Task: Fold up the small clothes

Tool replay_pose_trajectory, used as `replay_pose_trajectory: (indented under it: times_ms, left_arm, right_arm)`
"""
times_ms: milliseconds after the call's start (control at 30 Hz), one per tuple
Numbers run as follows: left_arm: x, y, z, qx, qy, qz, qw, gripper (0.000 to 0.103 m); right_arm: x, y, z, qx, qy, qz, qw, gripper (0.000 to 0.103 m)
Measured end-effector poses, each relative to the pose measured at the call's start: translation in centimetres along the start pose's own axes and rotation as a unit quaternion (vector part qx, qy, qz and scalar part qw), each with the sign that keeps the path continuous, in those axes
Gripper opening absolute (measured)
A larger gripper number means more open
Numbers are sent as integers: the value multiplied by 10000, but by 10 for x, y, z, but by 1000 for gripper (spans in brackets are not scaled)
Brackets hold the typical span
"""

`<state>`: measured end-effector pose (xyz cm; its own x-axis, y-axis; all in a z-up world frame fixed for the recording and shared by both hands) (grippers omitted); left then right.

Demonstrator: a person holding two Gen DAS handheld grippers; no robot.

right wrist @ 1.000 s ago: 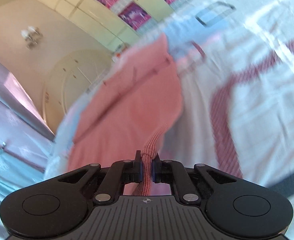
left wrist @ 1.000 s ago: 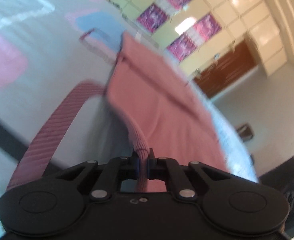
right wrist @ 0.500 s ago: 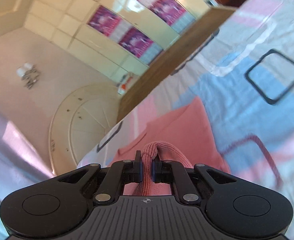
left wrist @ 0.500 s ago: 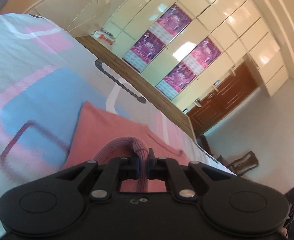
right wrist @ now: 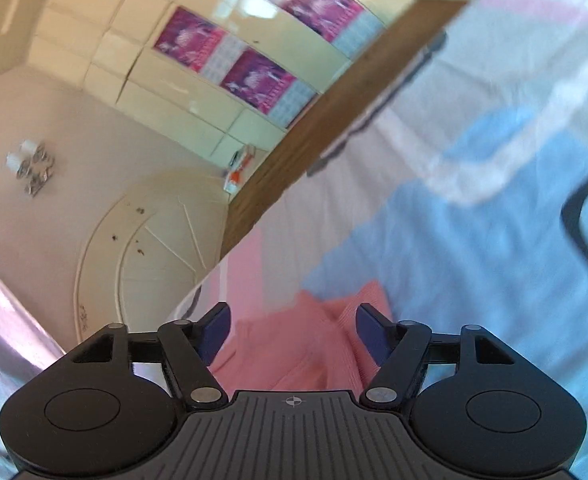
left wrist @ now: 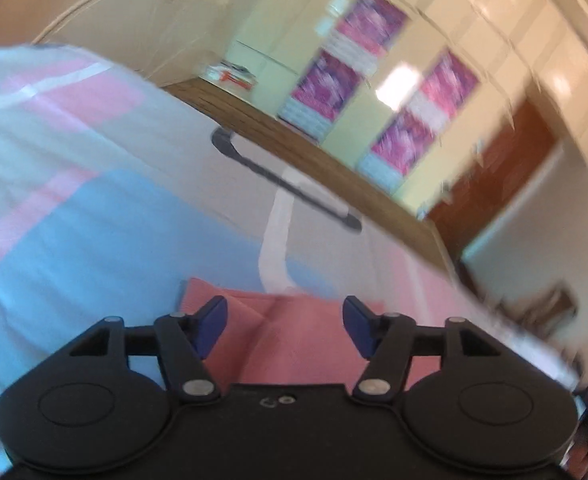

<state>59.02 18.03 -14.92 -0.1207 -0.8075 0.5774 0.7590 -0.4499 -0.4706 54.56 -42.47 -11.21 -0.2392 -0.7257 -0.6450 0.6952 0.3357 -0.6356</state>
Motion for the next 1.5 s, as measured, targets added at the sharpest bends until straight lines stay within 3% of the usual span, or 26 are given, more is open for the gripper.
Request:
replay_pose_trajectory:
  times_ms: [33, 67, 167, 267, 333, 367, 400, 467, 600, 667, 833, 933, 967, 1000, 1033, 1100, 1133, 1167, 1200, 1267, 1333, 1400, 1433, 1500]
  left_arm:
    - [1, 7, -2, -206, 272, 54, 9994, 57]
    - [4, 12, -4, -374, 474, 78, 9981, 56]
    - [13, 36, -12, -945, 1064, 301, 9894, 48]
    - [19, 52, -23, -1295, 1596, 588, 9769, 44]
    - [24, 53, -28, -1311, 1713, 539, 9750, 24]
    - [27, 52, -29, -1297, 1700, 435, 9759, 13]
    - [31, 49, -30, -1209, 1796, 422, 9754, 12]
    - [41, 36, -25, -697, 2057, 391, 9753, 12]
    - [45, 10, -17, 150, 1970, 495, 9790, 12]
    - [39, 15, -17, 95, 1813, 582, 9817, 12]
    - [21, 41, -27, -461, 1577, 931, 9820, 12]
    - [18, 42, -34, -543, 1706, 1047, 9782, 21]
    - [16, 44, -32, -531, 1723, 1108, 9774, 28]
    - [18, 41, -30, -496, 1716, 1153, 9771, 45]
    - [23, 31, -30, -409, 1795, 1194, 9756, 53]
    - [45, 27, -25, -207, 1979, 835, 9764, 64]
    - [61, 26, -32, -298, 2056, 497, 9769, 64]
    - [76, 32, -42, -457, 2239, 287, 9731, 62]
    - [93, 40, -52, -614, 2448, 78, 9676, 61]
    - [126, 58, -76, -959, 2834, -377, 9535, 60]
    - [144, 79, -96, -1254, 3157, -427, 9396, 60]
    - [142, 100, -101, -1420, 3089, -263, 9401, 64]
    - [139, 108, -99, -1412, 2994, -252, 9433, 67]
    - [133, 119, -92, -1346, 2749, -174, 9518, 77]
  right_arm:
    - [-3, -1, -1, 50, -329, -117, 9994, 67]
    - [-8, 1, -3, 56, -695, -215, 9973, 58]
    - [-22, 17, -14, -86, -1520, -519, 9870, 43]
    - [-34, 34, -30, -198, -2210, -924, 9707, 41]
    - [-40, 46, -41, -226, -2691, -1177, 9556, 39]
    - [-42, 48, -49, -205, -2891, -1247, 9489, 23]
    - [-45, 49, -53, -187, -3085, -1271, 9425, 10]
    - [-51, 47, -57, -29, -3359, -1315, 9327, 8]
    - [-58, 20, -51, 831, -3317, -1118, 9331, 8]
    - [-56, 26, -54, 915, -3341, -1257, 9296, 8]
    - [-43, 61, -67, 495, -3261, -1605, 9303, 8]
    - [-40, 63, -69, 450, -3184, -1655, 9323, 8]
    - [-38, 58, -65, 414, -3151, -1658, 9335, 11]
    - [-39, 55, -65, 405, -3178, -1723, 9315, 18]
    - [-43, 49, -64, 535, -3292, -1932, 9227, 33]
    - [-62, 32, -64, 986, -3538, -2048, 9073, 38]
    - [-73, 26, -69, 996, -3606, -1836, 9090, 37]
    - [-85, 26, -78, 849, -3683, -1548, 9128, 37]
    - [-102, 31, -93, 665, -3915, -1253, 9092, 37]
    - [-132, 45, -128, 309, -4448, -653, 8927, 37]
    - [-152, 63, -158, -129, -4792, -219, 8773, 37]
    - [-157, 88, -169, -211, -5034, -605, 8617, 37]
    - [-156, 99, -165, -94, -5037, -876, 8594, 38]
    - [-156, 112, -155, -147, -4677, -866, 8795, 41]
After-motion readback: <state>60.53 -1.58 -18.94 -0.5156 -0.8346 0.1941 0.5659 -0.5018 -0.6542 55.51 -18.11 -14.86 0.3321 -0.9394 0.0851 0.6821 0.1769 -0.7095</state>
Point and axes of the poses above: each gripper's, at about its wrist camera, not at the fingertips, and y roughly the way its jaws point, x to its right, z to its top, the point moved 6 cm from there along y, roughly the way its jaws point, and after that the axes turned 13 degrees about -z, right-handed, at the moved point
